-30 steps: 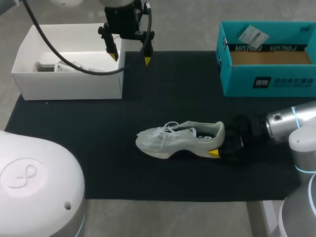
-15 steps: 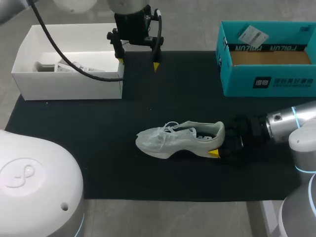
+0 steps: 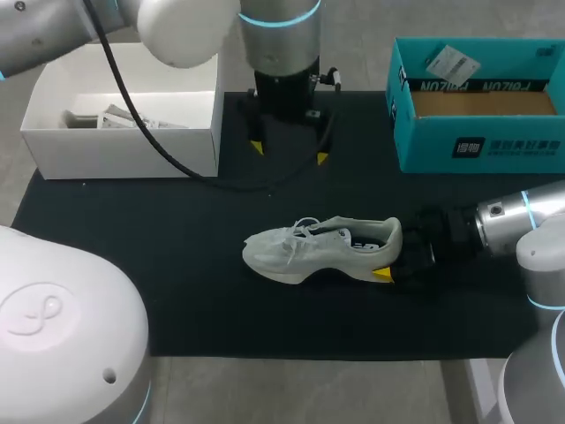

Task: Take the shoe out of the shoebox, open the shoe tongue, remove and reinsert the insole, then place the shoe into the shoebox

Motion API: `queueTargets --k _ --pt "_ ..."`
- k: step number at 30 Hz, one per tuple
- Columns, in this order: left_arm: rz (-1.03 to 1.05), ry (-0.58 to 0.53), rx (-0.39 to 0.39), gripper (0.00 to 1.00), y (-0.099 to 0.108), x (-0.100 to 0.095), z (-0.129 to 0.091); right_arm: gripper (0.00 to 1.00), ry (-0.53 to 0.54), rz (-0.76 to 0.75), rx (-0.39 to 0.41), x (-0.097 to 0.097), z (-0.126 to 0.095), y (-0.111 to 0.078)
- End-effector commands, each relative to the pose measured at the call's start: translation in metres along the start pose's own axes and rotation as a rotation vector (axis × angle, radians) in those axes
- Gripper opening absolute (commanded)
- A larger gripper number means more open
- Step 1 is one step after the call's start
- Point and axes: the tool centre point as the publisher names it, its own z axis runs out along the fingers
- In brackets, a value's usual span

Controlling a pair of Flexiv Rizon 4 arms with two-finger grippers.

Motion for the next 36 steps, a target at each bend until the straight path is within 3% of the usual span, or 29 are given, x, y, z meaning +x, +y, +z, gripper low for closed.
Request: queueTargets --k 1,6,12,21,25,36 --pt "0.0 0.028 -0.025 1.0 0.002 0.012 0.028 0.0 -0.002 0.0 0.003 -0.001 0.005 -0.001" --pt "0.056 0.04 -0.058 1.0 0.009 0.034 0.057 0.0 -0.002 0.0 0.003 -0.001 0.005 -0.001" --pt "0.121 0.038 -0.06 1.0 0.011 0.042 0.09 0.0 -0.002 0.0 0.003 -0.001 0.005 -0.001" --pt "0.169 -0.062 -0.111 1.0 0.012 0.046 0.12 0.0 -0.002 0.0 0.003 -0.001 0.005 -0.001" --pt "0.185 -0.057 -0.111 1.0 0.011 0.048 0.129 0.0 -0.002 0.0 0.003 -0.001 0.005 -0.001" --pt "0.253 -0.148 -0.104 1.0 0.005 0.07 0.158 0.0 -0.002 0.0 0.003 -0.001 0.005 -0.001"
